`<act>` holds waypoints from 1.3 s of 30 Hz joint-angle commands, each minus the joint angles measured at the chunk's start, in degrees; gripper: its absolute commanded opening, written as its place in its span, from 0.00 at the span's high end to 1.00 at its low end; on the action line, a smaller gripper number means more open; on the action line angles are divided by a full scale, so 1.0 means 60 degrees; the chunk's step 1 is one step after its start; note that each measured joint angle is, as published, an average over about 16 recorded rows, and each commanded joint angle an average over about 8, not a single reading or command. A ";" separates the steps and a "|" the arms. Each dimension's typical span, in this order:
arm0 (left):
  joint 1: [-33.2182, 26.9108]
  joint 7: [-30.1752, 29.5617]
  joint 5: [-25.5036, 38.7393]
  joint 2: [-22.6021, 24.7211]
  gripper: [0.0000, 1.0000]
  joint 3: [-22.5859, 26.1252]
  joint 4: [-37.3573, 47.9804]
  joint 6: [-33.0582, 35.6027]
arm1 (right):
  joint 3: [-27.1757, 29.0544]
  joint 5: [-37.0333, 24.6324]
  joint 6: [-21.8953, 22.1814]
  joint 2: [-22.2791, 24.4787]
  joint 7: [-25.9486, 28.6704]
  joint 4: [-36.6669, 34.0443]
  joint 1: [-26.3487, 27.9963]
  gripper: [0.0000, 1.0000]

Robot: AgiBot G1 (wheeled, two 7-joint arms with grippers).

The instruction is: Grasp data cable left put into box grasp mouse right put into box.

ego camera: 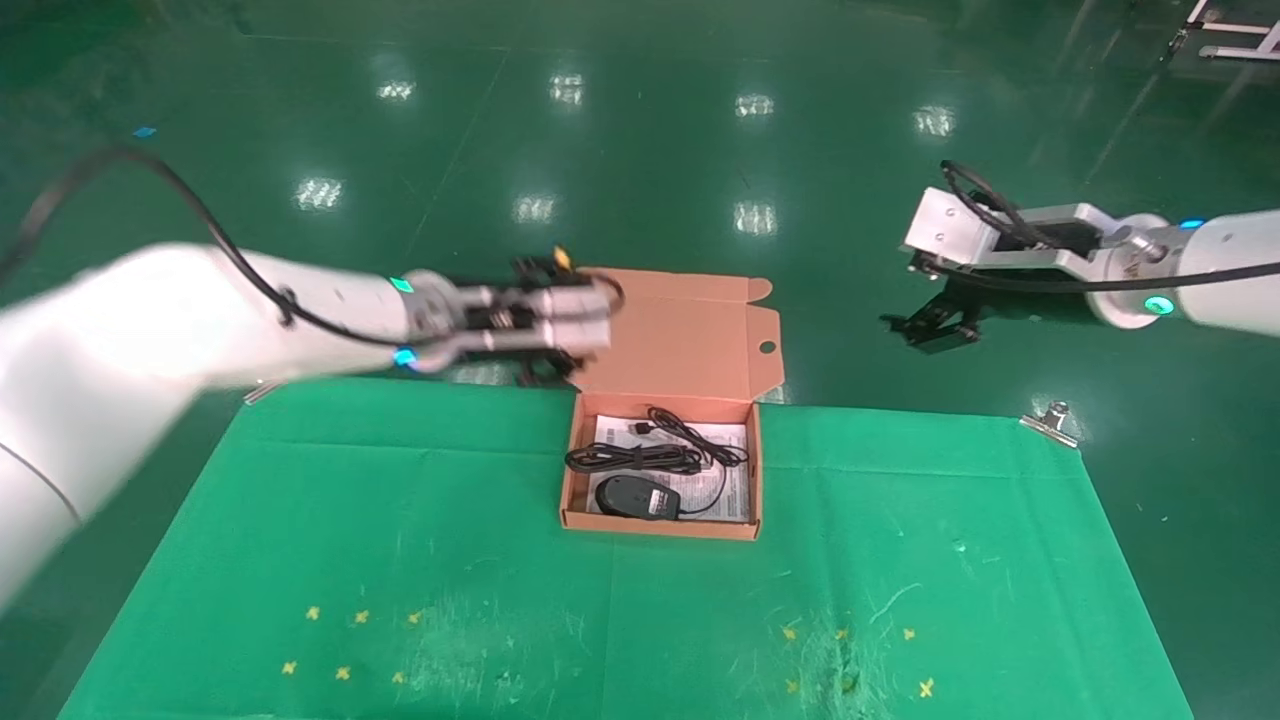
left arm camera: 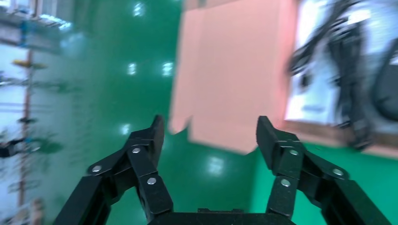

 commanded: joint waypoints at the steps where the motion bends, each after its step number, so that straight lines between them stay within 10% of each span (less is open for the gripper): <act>1: -0.0250 -0.0055 0.0070 -0.0072 0.00 -0.0027 0.0042 -0.0145 | -0.0013 -0.0070 0.0000 0.0074 -0.0166 0.0047 0.0107 0.00; 39: 0.3017 -0.1749 -0.4333 -0.3588 0.00 -0.4299 -0.3626 0.4176 | 0.3196 0.4826 -0.3280 0.1724 0.0114 0.2846 -0.3344 0.00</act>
